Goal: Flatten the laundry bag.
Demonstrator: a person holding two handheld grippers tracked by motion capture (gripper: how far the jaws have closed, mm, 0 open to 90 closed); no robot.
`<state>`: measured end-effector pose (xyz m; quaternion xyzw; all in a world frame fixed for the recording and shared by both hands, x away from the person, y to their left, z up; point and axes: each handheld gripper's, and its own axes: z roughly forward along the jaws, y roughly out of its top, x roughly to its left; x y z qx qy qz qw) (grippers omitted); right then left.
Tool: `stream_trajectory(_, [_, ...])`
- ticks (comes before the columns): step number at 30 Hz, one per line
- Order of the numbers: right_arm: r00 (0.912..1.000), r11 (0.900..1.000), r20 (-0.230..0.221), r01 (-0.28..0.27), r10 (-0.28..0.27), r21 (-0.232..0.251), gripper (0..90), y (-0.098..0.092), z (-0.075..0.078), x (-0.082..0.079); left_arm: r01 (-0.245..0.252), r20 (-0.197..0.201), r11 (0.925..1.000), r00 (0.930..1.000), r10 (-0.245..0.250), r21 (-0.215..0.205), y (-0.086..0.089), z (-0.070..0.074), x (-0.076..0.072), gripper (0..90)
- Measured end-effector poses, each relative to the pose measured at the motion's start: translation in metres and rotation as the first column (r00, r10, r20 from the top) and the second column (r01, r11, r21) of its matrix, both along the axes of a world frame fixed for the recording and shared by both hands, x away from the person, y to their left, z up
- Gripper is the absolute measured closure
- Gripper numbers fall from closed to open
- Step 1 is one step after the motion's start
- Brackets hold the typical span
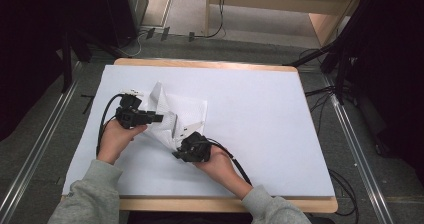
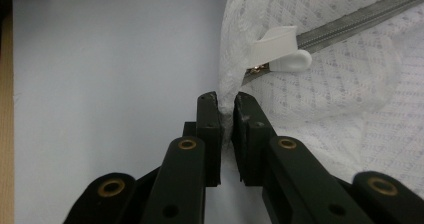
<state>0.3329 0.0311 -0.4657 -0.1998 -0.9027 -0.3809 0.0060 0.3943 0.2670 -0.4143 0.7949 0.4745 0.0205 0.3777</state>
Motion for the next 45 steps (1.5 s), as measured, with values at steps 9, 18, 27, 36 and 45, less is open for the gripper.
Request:
stream_trajectory(9, [0.9993, 0.999, -0.016, 0.035, -0.035, 0.036, 71.9, -0.016, 0.01, 0.005, 0.018, -0.01, 0.9995, 0.9998, -0.018, -0.028, 0.005, 0.003, 0.002, 90.0])
stream_trajectory(18, [0.9946, 0.993, 0.01, 0.102, -0.103, 0.06, 64.2, -0.052, 0.029, 0.011, 0.009, 0.016, 0.9991, 0.9998, -0.008, -0.04, 0.013, 0.01, -0.006, 90.0])
stream_trajectory(27, [0.9815, 0.98, 0.022, 0.189, -0.19, 0.065, 63.3, -0.08, 0.031, 0.029, 0.001, 0.025, 0.9988, 0.9997, 0.0, -0.048, 0.017, 0.012, -0.02, 90.0])
stream_trajectory(36, [0.9679, 0.967, 0.016, 0.25, -0.251, 0.054, 60.4, -0.083, 0.022, 0.051, -0.014, 0.03, 0.9973, 0.9994, 0.016, -0.072, 0.032, 0.012, -0.046, 89.4])
stream_trajectory(45, [0.9602, 0.96, -0.003, 0.279, -0.279, 0.034, 56.8, -0.077, 0.013, 0.067, -0.019, 0.027, 0.9977, 0.9994, 0.021, -0.065, 0.034, 0.008, -0.06, 89.3])
